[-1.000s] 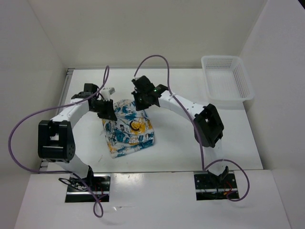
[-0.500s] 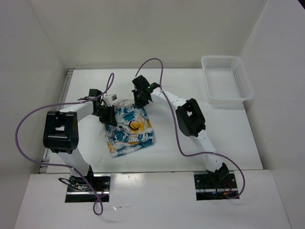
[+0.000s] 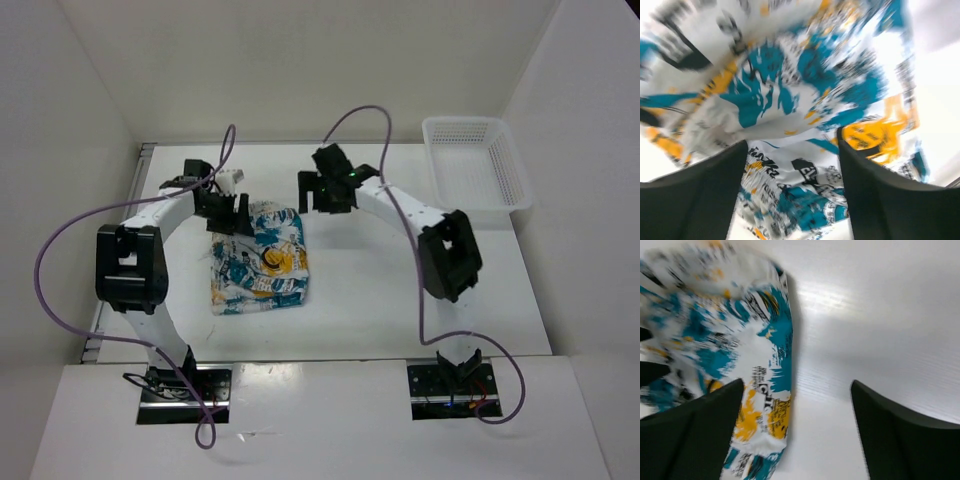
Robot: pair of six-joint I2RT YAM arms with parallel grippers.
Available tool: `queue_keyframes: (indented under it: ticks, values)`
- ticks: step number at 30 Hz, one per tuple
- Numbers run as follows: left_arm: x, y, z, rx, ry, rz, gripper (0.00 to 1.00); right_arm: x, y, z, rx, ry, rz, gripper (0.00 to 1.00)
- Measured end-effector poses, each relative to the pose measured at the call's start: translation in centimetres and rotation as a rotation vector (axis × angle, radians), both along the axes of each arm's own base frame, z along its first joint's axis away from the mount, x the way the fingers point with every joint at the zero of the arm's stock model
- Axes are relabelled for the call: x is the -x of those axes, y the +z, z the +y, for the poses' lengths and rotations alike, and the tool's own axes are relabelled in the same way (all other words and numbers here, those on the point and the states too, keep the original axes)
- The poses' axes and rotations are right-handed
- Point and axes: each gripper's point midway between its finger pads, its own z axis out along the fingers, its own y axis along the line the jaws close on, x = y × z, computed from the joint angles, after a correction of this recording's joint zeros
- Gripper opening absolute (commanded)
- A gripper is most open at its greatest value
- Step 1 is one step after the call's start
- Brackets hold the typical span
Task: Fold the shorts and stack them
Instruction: Fold the shorts
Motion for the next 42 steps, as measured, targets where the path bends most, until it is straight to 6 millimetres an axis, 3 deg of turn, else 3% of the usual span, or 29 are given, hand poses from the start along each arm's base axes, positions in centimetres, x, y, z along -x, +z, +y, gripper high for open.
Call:
queue_keyframes:
  ticks: [5,7,9,12,16,19,22,26,31,37,42]
  values:
    - [-2.1,6.5,0.2,0.026,0.003,-0.153,0.89,-1.6,12.6,-6.0,-0.089,-0.137,-0.265,1.0]
    - [-2.8,9.2,0.4,0.039,0.002,-0.214,0.9,-1.3,16.4,-9.3,-0.116,-0.204,-0.345,1.0]
    - [-3.6,11.7,0.7,0.05,0.006,-0.272,0.9,-1.1,18.6,-12.8,-0.126,-0.275,-0.398,1.0]
    - [-4.7,15.2,1.0,0.067,0.006,-0.366,0.91,-0.8,19.6,-17.3,-0.114,-0.372,-0.43,1.0]
    - [-4.7,20.2,2.3,0.082,0.018,-0.523,0.93,-0.7,19.0,-22.2,-0.08,-0.48,-0.427,1.0]
    - [-4.5,24.0,3.3,0.072,0.03,-0.65,0.93,0.1,18.2,-24.7,-0.058,-0.533,-0.407,1.0]
    - [-4.0,26.3,4.1,0.058,0.043,-0.737,0.93,1.5,17.9,-26.5,-0.049,-0.576,-0.406,1.0]
    - [-2.8,25.3,6.2,0.035,0.098,-0.733,0.93,3.3,19.0,-27.5,-0.061,-0.615,-0.432,1.0]
    - [-1.3,20.8,12.2,-0.057,0.285,-0.628,0.93,5.3,19.6,-29.1,-0.059,-0.675,-0.452,1.0]
    - [1.6,14.9,16.3,-0.197,0.454,-0.462,0.93,6.9,16.6,-29.8,-0.026,-0.703,-0.391,1.0]
    - [2.9,12.9,18.4,-0.306,0.535,-0.387,0.94,7.8,14.0,-29.9,-0.005,-0.713,-0.321,1.0]
